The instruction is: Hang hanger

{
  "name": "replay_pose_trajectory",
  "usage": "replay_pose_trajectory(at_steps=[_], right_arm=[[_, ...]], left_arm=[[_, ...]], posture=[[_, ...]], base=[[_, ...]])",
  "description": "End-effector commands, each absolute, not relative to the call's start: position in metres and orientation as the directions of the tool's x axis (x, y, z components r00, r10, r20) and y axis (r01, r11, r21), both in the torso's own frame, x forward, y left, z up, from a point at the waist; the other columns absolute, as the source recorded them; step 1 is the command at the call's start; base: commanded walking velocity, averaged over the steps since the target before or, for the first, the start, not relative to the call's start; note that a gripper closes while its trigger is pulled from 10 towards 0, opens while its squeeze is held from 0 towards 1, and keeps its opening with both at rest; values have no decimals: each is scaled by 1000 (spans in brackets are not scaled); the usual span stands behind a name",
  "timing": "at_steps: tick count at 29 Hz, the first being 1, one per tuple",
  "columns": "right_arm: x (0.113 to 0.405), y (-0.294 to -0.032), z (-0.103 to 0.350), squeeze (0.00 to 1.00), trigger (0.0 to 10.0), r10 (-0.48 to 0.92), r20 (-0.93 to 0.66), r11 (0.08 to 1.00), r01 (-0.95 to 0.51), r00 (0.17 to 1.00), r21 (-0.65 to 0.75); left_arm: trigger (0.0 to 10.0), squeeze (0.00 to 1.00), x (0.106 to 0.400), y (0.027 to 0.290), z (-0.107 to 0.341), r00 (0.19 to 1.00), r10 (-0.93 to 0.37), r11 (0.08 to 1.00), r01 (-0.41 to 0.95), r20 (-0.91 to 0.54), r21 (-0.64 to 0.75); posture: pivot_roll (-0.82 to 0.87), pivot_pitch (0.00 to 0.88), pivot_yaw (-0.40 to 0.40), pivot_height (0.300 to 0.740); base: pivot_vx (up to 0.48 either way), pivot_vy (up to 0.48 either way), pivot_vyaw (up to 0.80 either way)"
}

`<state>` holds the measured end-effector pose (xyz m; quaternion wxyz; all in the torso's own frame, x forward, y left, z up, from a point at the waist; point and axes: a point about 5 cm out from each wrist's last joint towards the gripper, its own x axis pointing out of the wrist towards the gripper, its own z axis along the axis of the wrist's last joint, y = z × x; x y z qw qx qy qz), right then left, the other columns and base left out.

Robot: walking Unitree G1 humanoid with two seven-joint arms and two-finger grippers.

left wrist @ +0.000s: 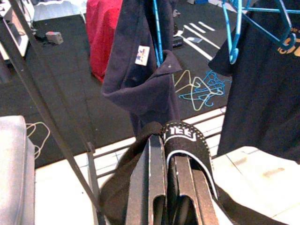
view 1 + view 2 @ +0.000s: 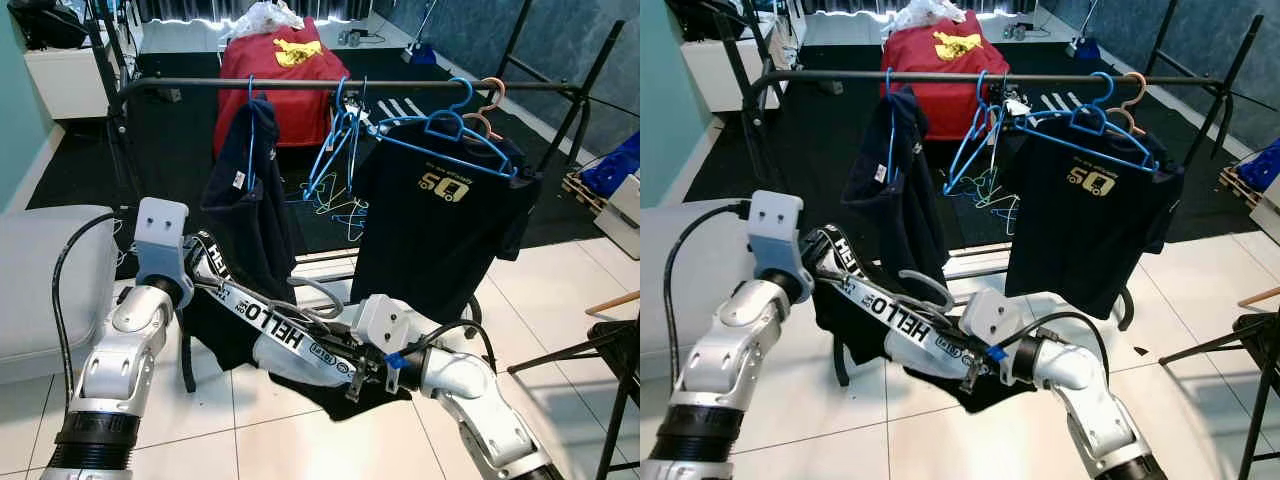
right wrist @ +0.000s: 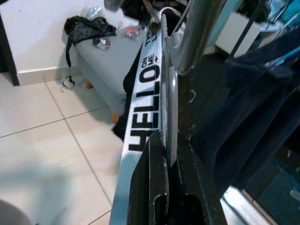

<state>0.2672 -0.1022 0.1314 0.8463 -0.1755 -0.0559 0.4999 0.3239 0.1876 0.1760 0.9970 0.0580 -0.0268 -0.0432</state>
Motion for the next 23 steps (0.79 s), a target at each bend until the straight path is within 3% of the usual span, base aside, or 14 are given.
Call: replay_pose_trajectory(at_steps=[1, 13, 16, 23], right_arm=[[265, -97, 138, 0, 10000, 872, -13, 446, -804, 490, -393], [256, -106, 127, 0, 10000, 836, 8, 509, -772, 548, -380], [254, -113, 120, 0, 10000, 807, 24, 558, -748, 591, -359], [256, -123, 103, 0, 10000, 750, -40, 620, -723, 660, -304]], left_arm=[[0, 0, 322, 189, 165, 997, -76, 990, 74, 10, 119], [0, 0, 328, 221, 169, 994, 107, 988, -108, 17, 110], [0, 0, 332, 246, 179, 978, 204, 970, -207, 40, 124], [0, 0, 334, 265, 190, 961, 269, 954, -276, 70, 122]], posture=[[40, 83, -20, 740], [39, 82, -14, 740], [37, 81, -9, 740], [36, 76, -6, 740]], base=[[0, 0, 0], [0, 0, 0], [0, 0, 0], [0, 0, 0]])
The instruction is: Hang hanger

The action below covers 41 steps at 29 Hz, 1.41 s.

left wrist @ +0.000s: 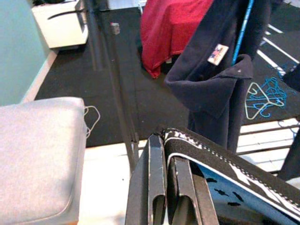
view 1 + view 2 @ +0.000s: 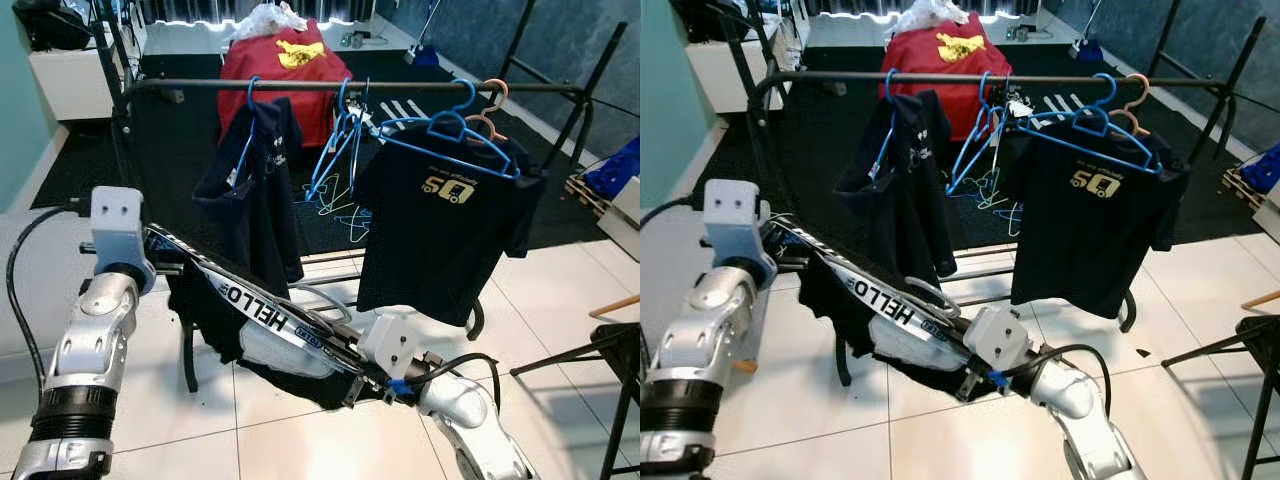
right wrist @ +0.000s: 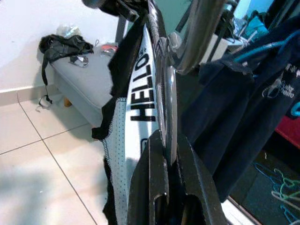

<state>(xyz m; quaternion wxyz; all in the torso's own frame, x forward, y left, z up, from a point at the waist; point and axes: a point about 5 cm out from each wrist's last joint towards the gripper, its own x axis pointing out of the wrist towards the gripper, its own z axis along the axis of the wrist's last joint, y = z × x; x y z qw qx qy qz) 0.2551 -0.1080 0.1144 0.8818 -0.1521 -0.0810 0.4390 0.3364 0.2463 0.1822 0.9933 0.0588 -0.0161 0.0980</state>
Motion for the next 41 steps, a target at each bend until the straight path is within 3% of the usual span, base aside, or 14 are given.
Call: replay_pose_trajectory(at_steps=[1, 10, 14, 17, 24, 27, 28, 30, 31, 32, 34, 36, 40, 41], right_arm=[[259, -125, 97, 0, 10000, 724, -65, 656, -715, 687, -244], [278, -141, 87, 0, 10000, 540, -132, 841, -537, 831, 63], [280, -142, 89, 0, 10000, 524, -124, 852, -518, 843, 78], [285, -138, 94, 0, 10000, 563, -159, 811, -579, 811, -85], [304, -151, 105, 0, 10000, 347, -94, 903, -305, 933, 304], [305, -152, 109, 0, 10000, 370, -106, 926, -357, 923, 122], [303, -148, 114, 0, 10000, 455, -119, 867, -469, 883, -166], [303, -148, 114, 0, 10000, 455, -119, 867, -469, 883, -166], [295, -131, 117, 0, 10000, 605, -132, 706, -605, 786, -369], [284, -114, 116, 0, 10000, 724, -148, 566, -703, 674, -431], [284, -114, 116, 0, 10000, 724, -148, 566, -703, 674, -431], [275, -98, 113, 0, 10000, 807, -173, 436, -767, 565, -471], [271, -99, 103, 0, 10000, 810, -254, 351, -785, 528, -511], [268, -101, 98, 0, 10000, 808, -289, 320, -794, 513, -517]], left_arm=[[0, 0, 334, 265, 192, 963, 257, 958, -265, 79, 113], [0, 0, 335, 242, 197, 983, 130, 989, -137, 133, 48], [0, 0, 335, 240, 197, 983, 120, 991, -127, 137, 44], [0, 0, 334, 224, 196, 989, 47, 998, -53, 138, 37], [0, 0, 331, 206, 191, 992, -32, 998, 26, 121, 51], [0, 0, 330, 206, 189, 993, -34, 998, 28, 117, 52], [0, 0, 330, 205, 188, 993, -38, 998, 32, 109, 55], [0, 0, 330, 205, 188, 993, -38, 998, 32, 109, 55], [0, 0, 332, 203, 187, 994, -42, 997, 35, 102, 67], [431, 0, 334, 201, 188, 994, -46, 996, 38, 98, 75], [431, 0, 334, 201, 188, 994, -46, 996, 38, 98, 75], [2431, 0, 340, 200, 194, 993, -55, 994, 45, 104, 97], [1882, 0, 345, 203, 199, 992, -57, 991, 43, 112, 124], [0, 0, 348, 209, 201, 993, -33, 990, 18, 109, 137]], posture=[[38, 73, -7, 740], [40, 67, -8, 740], [40, 67, -8, 740], [42, 65, -7, 740], [54, 69, -9, 740], [52, 70, -7, 740], [56, 71, -5, 740], [56, 71, -5, 740], [60, 70, -3, 740], [63, 67, 1, 740], [63, 67, 1, 740], [68, 66, -2, 740], [64, 68, -4, 740], [59, 67, -4, 740]], base=[[0, 0, 0], [0, 0, 0], [0, 0, 0], [0, 0, 0], [0, 0, 0], [0, 0, 0], [0, 0, 0], [0, 0, 0], [0, 0, 0], [0, 0, 0], [0, 0, 0], [0, 0, 0], [0, 0, 0], [0, 0, 0]])
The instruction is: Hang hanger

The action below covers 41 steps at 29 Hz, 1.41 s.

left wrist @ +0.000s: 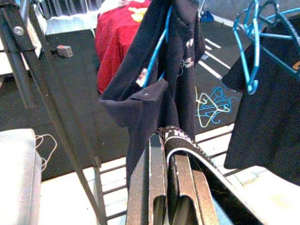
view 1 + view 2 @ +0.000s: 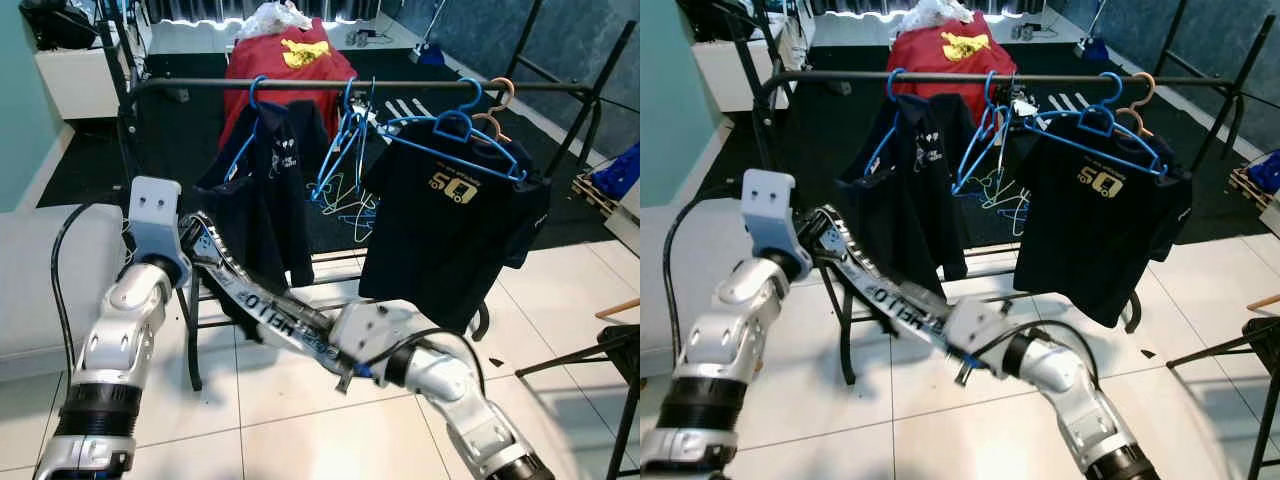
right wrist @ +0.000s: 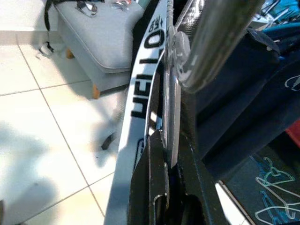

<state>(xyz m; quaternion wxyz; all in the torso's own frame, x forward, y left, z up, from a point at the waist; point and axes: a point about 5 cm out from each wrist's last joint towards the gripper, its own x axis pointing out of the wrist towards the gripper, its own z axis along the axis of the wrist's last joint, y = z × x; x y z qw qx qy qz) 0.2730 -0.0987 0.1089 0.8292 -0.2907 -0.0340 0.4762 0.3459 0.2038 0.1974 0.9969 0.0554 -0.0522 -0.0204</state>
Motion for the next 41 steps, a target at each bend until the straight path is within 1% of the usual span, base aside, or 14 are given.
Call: replay_pose_trajectory(at_steps=[1, 12, 14, 15, 16, 17, 19, 25, 28, 35, 36, 38, 40, 41], right_arm=[[268, -101, 98, 0, 10000, 808, -289, 320, -794, 513, -517], [266, -106, 95, 0, 10000, 801, -308, 311, -797, 513, -518], [268, -109, 99, 0, 10000, 784, -267, 347, -752, 561, -561], [271, -117, 98, 0, 10000, 708, -210, 471, -672, 674, -571], [271, -117, 98, 0, 10000, 708, -210, 471, -672, 674, -571], [273, -123, 96, 0, 10000, 641, -174, 551, -606, 748, -574], [272, -128, 95, 0, 10000, 595, -129, 599, -544, 794, -587], [266, -134, 98, 0, 10000, 552, -30, 661, -459, 833, -593], [268, -139, 98, 0, 10000, 509, -4, 740, -440, 861, -509], [272, -131, 108, 0, 10000, 552, 66, 775, -483, 831, -408], [271, -120, 113, 0, 10000, 621, 75, 722, -531, 781, -444], [271, -120, 113, 0, 10000, 621, 75, 722, -531, 781, -444], [265, -100, 110, 0, 10000, 749, 20, 582, -644, 662, -496], [265, -100, 110, 0, 10000, 749, 20, 582, -644, 662, -496]], left_arm=[[0, 0, 348, 209, 201, 993, -33, 990, 18, 109, 137], [0, 0, 352, 221, 203, 995, 17, 987, -33, 103, 157], [0, 0, 353, 229, 205, 993, 51, 984, -67, 103, 163], [0, 0, 352, 240, 206, 989, 97, 979, -115, 111, 169], [0, 0, 352, 240, 206, 989, 97, 979, -115, 111, 169], [0, 0, 350, 247, 207, 985, 128, 974, -147, 118, 172], [0, 0, 348, 252, 207, 981, 149, 970, -169, 122, 176], [0, 0, 346, 256, 206, 978, 167, 966, -187, 124, 176], [0, 0, 346, 251, 204, 983, 133, 974, -153, 125, 170], [0, 0, 345, 229, 196, 993, 37, 986, -54, 110, 156], [0, 0, 343, 216, 191, 995, -17, 986, 1, 95, 167], [0, 0, 343, 216, 191, 995, -17, 986, 1, 95, 167], [0, 0, 340, 197, 184, 993, -86, 982, 71, 79, 177], [0, 0, 340, 197, 184, 993, -86, 982, 71, 79, 177]], posture=[[59, 67, -4, 740], [53, 66, -3, 740], [52, 64, -8, 740], [57, 48, -11, 740], [57, 48, -11, 740], [57, 48, -11, 740], [55, 43, -8, 740], [56, 39, -8, 740], [54, 36, -4, 740], [55, 36, -6, 740], [57, 37, -10, 740], [57, 37, -10, 740], [59, 38, -16, 740], [59, 38, -16, 740]], base=[[0, 0, 0], [0, 0, 0], [0, 0, 0], [0, 0, 0], [0, 0, 0], [0, 0, 0], [0, 0, 0], [0, 0, 0], [0, 0, 0], [0, 0, 0], [0, 0, 0], [0, 0, 0], [0, 0, 0], [0, 0, 0]])
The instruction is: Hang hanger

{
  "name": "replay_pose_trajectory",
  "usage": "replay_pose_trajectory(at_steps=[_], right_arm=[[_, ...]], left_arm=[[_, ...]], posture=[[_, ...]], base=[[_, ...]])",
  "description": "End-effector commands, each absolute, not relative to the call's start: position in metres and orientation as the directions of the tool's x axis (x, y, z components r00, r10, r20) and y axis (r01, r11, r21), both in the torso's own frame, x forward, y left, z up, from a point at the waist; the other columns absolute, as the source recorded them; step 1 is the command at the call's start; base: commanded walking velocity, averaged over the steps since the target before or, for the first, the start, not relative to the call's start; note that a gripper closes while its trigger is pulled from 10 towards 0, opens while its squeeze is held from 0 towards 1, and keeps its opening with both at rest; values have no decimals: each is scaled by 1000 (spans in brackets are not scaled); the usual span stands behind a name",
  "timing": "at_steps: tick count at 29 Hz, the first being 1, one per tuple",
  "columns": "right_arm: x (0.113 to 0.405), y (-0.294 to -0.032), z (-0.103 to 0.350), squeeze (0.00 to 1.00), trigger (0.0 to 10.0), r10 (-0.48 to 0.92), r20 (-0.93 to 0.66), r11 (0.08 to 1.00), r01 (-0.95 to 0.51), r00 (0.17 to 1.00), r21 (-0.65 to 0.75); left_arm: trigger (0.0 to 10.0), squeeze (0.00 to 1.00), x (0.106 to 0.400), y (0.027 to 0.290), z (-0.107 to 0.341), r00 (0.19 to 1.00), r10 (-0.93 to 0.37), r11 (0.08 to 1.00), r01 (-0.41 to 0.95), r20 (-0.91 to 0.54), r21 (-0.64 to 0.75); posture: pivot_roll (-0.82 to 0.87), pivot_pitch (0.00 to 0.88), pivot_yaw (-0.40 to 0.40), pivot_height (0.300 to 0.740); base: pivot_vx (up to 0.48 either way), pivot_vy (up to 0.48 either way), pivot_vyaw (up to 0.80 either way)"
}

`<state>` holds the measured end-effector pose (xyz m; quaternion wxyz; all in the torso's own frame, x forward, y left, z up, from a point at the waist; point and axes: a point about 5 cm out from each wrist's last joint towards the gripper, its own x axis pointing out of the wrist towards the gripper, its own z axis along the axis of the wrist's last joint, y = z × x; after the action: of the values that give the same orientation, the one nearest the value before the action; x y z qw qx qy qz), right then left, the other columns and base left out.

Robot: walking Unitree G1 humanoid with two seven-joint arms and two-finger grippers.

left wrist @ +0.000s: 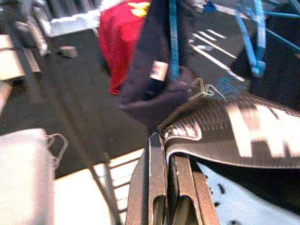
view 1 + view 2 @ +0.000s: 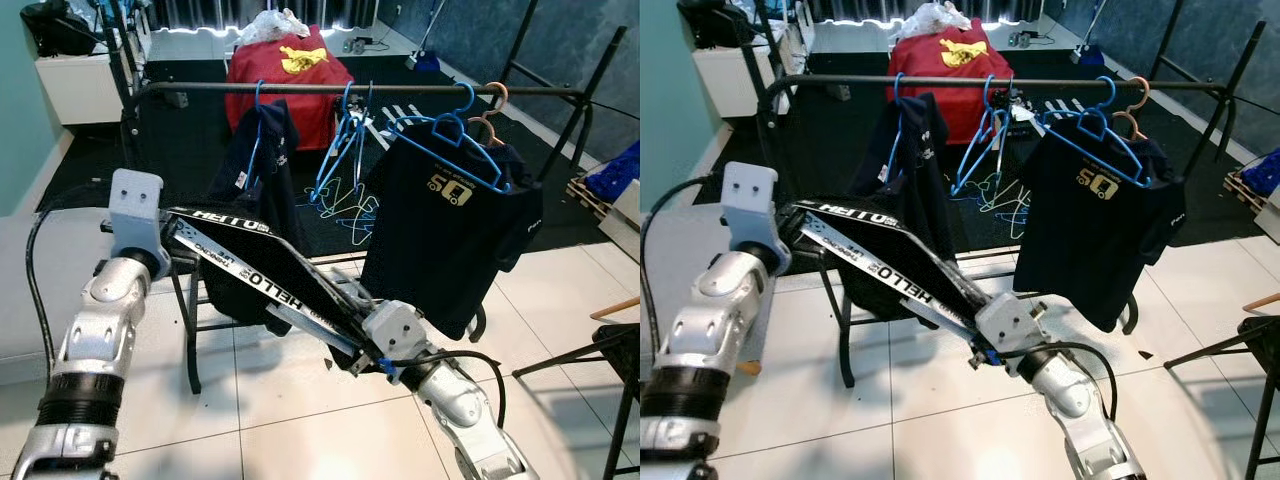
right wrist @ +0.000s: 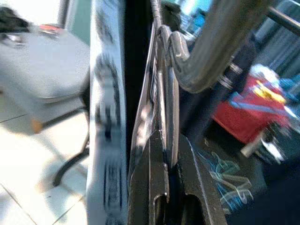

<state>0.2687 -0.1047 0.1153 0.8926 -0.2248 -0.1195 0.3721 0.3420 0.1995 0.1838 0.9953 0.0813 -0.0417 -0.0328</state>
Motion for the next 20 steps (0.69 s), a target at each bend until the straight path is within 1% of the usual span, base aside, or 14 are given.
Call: replay_pose_trajectory(at_steps=[1, 2, 3, 5, 6, 9, 12, 13, 14, 15, 17, 18, 20], right_arm=[[265, -100, 110, 0, 10000, 749, 20, 582, -644, 662, -496], [261, -94, 106, 0, 10000, 790, -30, 518, -693, 612, -501], [261, -94, 101, 0, 10000, 803, -79, 480, -720, 590, -501], [261, -94, 101, 0, 10000, 803, -79, 480, -720, 590, -501], [261, -96, 98, 0, 10000, 809, -107, 459, -735, 578, -500], [265, -100, 107, 0, 10000, 802, -53, 504, -721, 595, -475], [265, -100, 107, 0, 10000, 802, -53, 504, -721, 595, -475], [267, -99, 122, 0, 10000, 793, 56, 563, -693, 607, -449], [267, -99, 122, 0, 10000, 793, 56, 563, -693, 607, -449], [267, -98, 136, 0, 10000, 781, 154, 603, -666, 605, -438], [267, -98, 136, 0, 10000, 781, 154, 603, -666, 605, -438], [267, -97, 148, 0, 10000, 765, 238, 638, -648, 599, -416], [267, -97, 148, 0, 10000, 765, 238, 638, -648, 599, -416]], left_arm=[[0, 0, 340, 197, 184, 993, -86, 982, 71, 79, 177], [0, 0, 340, 191, 184, 992, -102, 980, 87, 78, 178], [0, 0, 341, 188, 186, 990, -112, 980, 96, 84, 176], [0, 0, 341, 188, 186, 990, -112, 980, 96, 84, 176], [0, 0, 342, 186, 188, 989, -119, 979, 102, 89, 176], [0, 0, 344, 188, 190, 988, -121, 978, 103, 91, 180], [0, 0, 344, 188, 190, 988, -121, 978, 103, 91, 180], [0, 0, 344, 189, 187, 990, -115, 978, 99, 78, 185], [0, 0, 344, 189, 187, 990, -115, 978, 99, 78, 185], [0, 0, 343, 187, 185, 990, -121, 976, 107, 67, 191], [0, 0, 343, 187, 185, 990, -121, 976, 107, 67, 191], [0, 0, 343, 184, 182, 990, -127, 975, 115, 55, 192], [0, 0, 343, 184, 182, 990, -127, 975, 115, 55, 192]], posture=[[59, 38, -16, 740], [59, 41, -17, 740], [59, 42, -16, 740], [59, 42, -16, 740], [57, 42, -12, 740], [55, 44, -8, 740], [55, 44, -8, 740], [55, 44, -6, 740], [55, 44, -6, 740], [55, 45, -6, 740], [55, 45, -6, 740], [56, 45, -6, 740], [56, 45, -6, 740]], base=[[0, 0, 0], [0, 0, 0], [0, 0, 0], [0, 0, 0], [0, 0, 0], [0, 0, 0], [0, 0, 0], [0, 0, 0], [0, 0, 0], [0, 0, 0], [0, 0, 0], [0, 0, 0], [0, 0, 0]])
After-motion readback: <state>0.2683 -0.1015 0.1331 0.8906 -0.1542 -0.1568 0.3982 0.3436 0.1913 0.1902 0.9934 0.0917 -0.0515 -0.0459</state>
